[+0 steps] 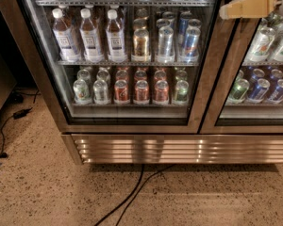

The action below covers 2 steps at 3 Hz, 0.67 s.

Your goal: Open left fridge door

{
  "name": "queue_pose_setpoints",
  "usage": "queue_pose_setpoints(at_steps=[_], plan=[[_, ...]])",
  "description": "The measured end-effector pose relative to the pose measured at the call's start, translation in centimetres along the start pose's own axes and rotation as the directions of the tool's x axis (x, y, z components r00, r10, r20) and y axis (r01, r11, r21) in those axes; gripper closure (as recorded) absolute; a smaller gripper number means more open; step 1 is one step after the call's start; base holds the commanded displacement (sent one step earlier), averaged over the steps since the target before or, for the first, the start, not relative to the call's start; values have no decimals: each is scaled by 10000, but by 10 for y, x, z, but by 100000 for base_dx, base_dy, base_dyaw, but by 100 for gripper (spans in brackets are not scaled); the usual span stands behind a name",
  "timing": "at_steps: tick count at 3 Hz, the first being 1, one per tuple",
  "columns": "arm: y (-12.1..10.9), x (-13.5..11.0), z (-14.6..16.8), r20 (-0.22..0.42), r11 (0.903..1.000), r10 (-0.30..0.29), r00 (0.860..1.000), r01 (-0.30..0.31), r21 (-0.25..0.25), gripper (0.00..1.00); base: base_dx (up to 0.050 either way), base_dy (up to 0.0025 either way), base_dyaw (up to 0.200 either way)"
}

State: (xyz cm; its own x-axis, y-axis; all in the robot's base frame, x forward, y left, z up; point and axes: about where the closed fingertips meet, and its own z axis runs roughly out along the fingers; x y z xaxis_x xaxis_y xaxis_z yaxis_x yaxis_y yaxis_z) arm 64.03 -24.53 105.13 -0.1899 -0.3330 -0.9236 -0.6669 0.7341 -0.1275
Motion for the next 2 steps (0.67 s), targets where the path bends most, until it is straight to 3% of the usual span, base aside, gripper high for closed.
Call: queue_pose_setpoints(at_steps=[1,2], plan=[[-13,-5,-4,56,9990,-231,9997,229,379,26,0,0,0],[-17,-2,-1,-37,9989,-241,9997,242,391,23,0,0,0]])
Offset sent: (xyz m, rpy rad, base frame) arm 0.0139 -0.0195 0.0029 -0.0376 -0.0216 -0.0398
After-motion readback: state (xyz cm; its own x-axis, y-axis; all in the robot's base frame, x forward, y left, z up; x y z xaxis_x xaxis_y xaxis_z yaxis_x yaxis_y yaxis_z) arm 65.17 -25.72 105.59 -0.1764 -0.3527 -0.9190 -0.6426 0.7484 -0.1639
